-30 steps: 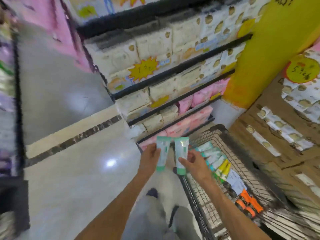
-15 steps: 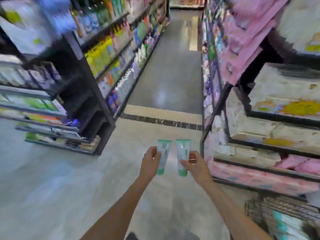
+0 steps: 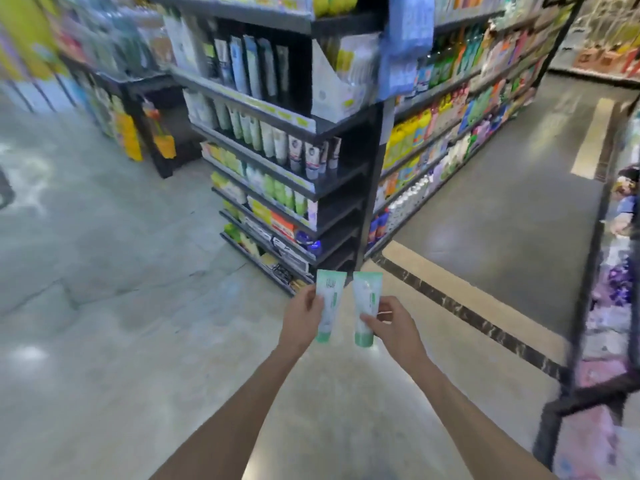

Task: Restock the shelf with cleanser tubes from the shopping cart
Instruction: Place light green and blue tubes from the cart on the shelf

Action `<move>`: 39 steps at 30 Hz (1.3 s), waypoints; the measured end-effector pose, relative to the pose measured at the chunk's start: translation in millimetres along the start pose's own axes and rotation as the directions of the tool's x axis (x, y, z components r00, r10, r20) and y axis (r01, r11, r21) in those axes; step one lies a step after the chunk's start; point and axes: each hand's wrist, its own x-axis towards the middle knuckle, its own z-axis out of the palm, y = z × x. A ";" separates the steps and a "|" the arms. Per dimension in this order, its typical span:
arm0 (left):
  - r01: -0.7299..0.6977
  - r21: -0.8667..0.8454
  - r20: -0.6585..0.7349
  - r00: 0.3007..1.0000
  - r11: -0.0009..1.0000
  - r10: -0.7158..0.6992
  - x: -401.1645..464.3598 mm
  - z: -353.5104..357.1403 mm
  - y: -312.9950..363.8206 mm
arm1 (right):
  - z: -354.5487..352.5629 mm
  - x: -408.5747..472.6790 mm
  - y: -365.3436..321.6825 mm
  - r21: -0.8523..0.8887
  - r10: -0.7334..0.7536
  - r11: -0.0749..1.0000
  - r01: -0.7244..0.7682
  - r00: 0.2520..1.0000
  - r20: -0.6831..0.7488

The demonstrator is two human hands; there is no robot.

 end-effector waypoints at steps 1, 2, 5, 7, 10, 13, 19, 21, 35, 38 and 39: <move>0.011 0.008 -0.036 0.999 1.000 -0.011 12.6 -17.5 -1.1 | 15.9 16.4 -14.0 -0.004 -0.024 1.000 0.024 0.999 0.026; 0.010 0.001 -0.072 0.997 1.000 -0.010 26.3 -32.9 -2.8 | 31.3 32.0 -27.0 -0.003 -0.049 0.999 0.049 0.998 0.049; 0.007 0.014 -0.170 0.985 1.000 -0.005 74.7 -74.7 -4.5 | 73.8 80.9 -64.3 0.033 -0.123 0.992 0.120 0.987 0.106; -0.004 -0.012 -0.213 0.977 1.000 0.002 108.4 -98.4 0.6 | 98.1 114.0 -89.5 0.057 -0.171 0.985 0.165 0.976 0.135; -0.058 -0.057 -0.251 0.967 0.997 0.042 165.1 -129.7 14.8 | 131.5 169.8 -127.7 0.085 -0.238 0.970 0.227 0.959 0.155; -0.084 -0.081 -0.262 0.963 0.993 0.060 226.1 -156.5 33.7 | 158.5 227.9 -167.7 0.121 -0.281 0.957 0.265 0.947 0.154; -0.148 -0.092 -0.269 0.956 0.985 0.118 348.6 -199.1 67.1 | 193.3 340.4 -236.3 0.147 -0.318 0.942 0.301 0.941 0.114; -0.166 -0.078 -0.267 0.954 0.983 0.140 382.6 -210.0 77.5 | 199.6 366.0 -258.0 0.167 -0.328 0.936 0.310 0.941 0.088; -0.382 -0.188 -0.062 0.924 0.905 0.377 608.6 -250.7 130.4 | 222.8 528.8 -348.6 0.107 -0.346 0.917 0.383 0.901 -0.262; -0.389 -0.189 0.030 0.915 0.901 0.402 648.5 -260.2 140.9 | 230.8 548.2 -364.0 0.129 -0.266 0.933 0.336 0.885 -0.383; -0.405 -0.178 0.064 0.905 0.897 0.421 660.2 -263.9 145.2 | 234.2 552.9 -370.7 0.144 -0.239 0.935 0.323 0.877 -0.418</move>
